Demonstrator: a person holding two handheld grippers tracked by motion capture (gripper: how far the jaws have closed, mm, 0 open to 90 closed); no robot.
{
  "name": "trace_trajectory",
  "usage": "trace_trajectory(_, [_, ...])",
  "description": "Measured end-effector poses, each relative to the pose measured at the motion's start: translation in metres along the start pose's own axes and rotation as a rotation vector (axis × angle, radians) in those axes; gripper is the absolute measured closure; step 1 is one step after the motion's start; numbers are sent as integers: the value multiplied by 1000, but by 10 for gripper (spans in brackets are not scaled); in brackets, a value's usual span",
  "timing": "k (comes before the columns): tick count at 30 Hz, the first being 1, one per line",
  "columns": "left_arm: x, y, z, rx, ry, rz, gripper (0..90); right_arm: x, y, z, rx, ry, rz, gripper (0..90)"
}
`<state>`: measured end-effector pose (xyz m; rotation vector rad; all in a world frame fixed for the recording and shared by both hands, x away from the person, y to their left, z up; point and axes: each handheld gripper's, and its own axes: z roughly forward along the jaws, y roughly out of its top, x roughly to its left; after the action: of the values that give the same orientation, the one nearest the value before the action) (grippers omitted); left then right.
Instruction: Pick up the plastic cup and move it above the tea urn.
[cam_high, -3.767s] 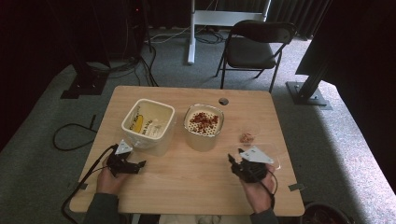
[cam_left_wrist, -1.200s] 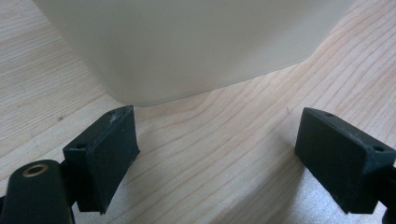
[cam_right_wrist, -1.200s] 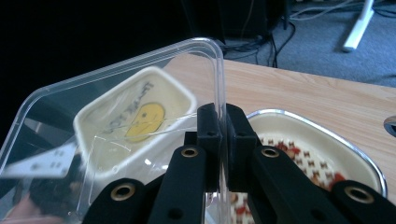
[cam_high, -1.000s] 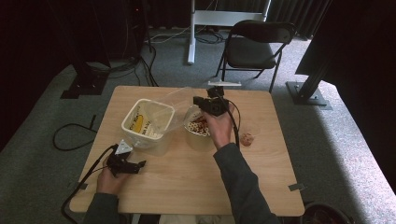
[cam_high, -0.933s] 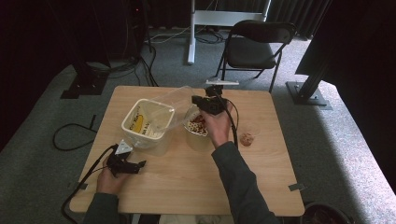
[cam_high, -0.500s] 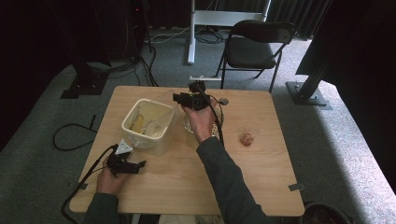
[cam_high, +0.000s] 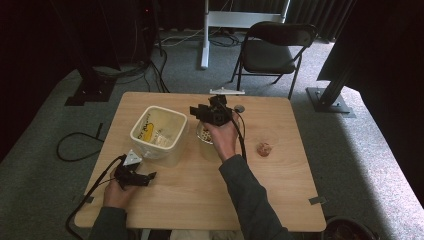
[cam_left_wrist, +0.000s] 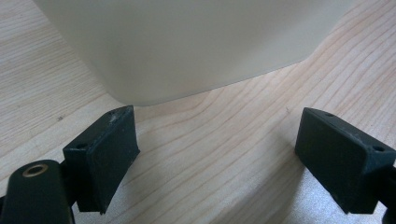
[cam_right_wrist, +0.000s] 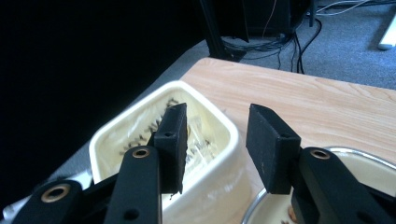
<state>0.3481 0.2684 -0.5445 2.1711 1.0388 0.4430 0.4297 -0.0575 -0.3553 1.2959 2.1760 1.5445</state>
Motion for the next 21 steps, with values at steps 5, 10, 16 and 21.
trace_trajectory(5, [0,0,0,-1,1,0,136,-4,-16,-8,11,-19,-53,562])
trace_trajectory(10, [0,-1,0,-2,0,0,136,-8,-26,-13,35,-55,-88,547])
trace_trajectory(16, [0,-1,0,-1,0,0,136,-6,-33,-22,56,-103,-157,558])
trace_trajectory(21, [0,0,0,-2,1,0,136,-7,-36,-26,47,-122,-182,551])
